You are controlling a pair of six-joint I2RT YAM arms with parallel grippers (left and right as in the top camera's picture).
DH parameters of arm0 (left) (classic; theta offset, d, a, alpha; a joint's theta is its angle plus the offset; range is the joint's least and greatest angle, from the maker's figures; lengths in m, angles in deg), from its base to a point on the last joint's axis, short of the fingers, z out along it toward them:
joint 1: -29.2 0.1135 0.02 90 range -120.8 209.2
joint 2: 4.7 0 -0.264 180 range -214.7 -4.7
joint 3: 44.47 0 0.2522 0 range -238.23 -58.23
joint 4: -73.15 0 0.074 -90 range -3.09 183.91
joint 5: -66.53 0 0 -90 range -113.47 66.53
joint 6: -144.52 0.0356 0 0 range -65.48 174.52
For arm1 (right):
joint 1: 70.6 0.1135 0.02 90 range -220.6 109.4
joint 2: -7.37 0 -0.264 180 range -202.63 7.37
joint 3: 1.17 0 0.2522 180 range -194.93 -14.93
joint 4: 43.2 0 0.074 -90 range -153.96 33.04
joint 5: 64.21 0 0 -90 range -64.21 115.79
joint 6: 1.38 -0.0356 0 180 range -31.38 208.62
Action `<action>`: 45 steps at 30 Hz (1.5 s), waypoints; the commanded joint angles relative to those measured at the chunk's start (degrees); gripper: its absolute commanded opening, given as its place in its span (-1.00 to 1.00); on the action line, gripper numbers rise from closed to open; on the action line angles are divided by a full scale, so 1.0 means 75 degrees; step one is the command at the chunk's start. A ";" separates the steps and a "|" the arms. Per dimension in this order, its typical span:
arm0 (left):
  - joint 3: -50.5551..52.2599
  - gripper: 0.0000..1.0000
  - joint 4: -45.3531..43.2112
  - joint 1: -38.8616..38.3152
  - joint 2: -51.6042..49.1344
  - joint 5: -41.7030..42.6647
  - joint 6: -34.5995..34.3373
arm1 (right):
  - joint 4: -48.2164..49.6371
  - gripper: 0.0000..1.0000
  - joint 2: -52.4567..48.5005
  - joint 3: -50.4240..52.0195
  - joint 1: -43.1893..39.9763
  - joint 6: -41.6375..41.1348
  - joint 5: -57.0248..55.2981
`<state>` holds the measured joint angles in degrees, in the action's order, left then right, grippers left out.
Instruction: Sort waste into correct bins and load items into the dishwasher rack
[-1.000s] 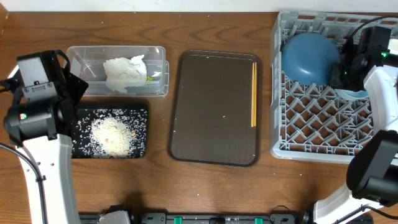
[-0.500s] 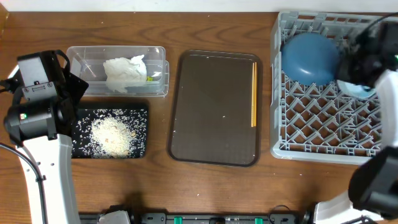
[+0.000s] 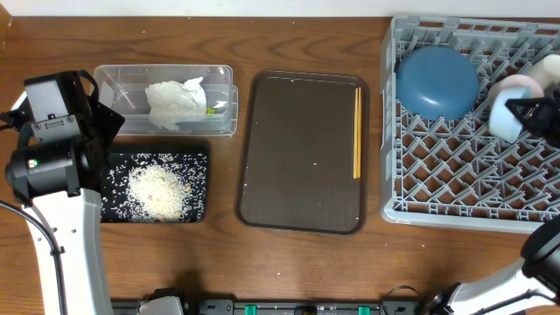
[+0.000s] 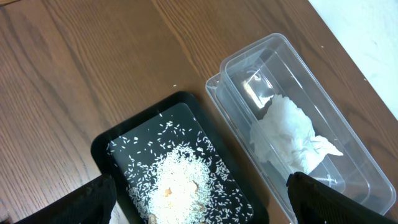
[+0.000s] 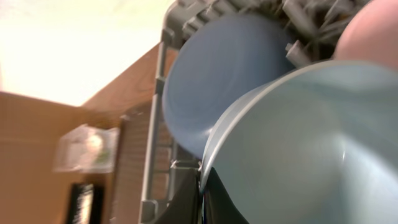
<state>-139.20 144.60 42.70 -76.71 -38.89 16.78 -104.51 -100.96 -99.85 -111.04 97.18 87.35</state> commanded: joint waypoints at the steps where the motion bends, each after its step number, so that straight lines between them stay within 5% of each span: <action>1: 0.0023 0.80 0.0020 0.0044 -0.0032 -0.0154 -0.0096 | -0.0038 -0.98 -0.0478 0.0154 -0.0189 0.0361 0.1343; 14: 0.0023 0.81 0.0020 0.0044 -0.0032 -0.0154 -0.0096 | -0.1303 -0.98 -0.0743 0.0154 -0.0761 0.1151 0.3477; 30: 0.0023 0.80 0.0020 0.0041 -0.0032 -0.0154 -0.0096 | -0.2098 -0.97 -0.0743 0.0154 -0.0956 0.1008 0.1297; 45: 0.0023 0.81 0.0020 0.0041 -0.0032 -0.0154 -0.0096 | -0.2279 -0.69 -0.0300 0.0154 -0.1370 0.0178 -0.0052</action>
<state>-139.20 144.60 42.70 -76.71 -38.89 16.78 -122.30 -105.14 -99.17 -121.03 101.99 96.53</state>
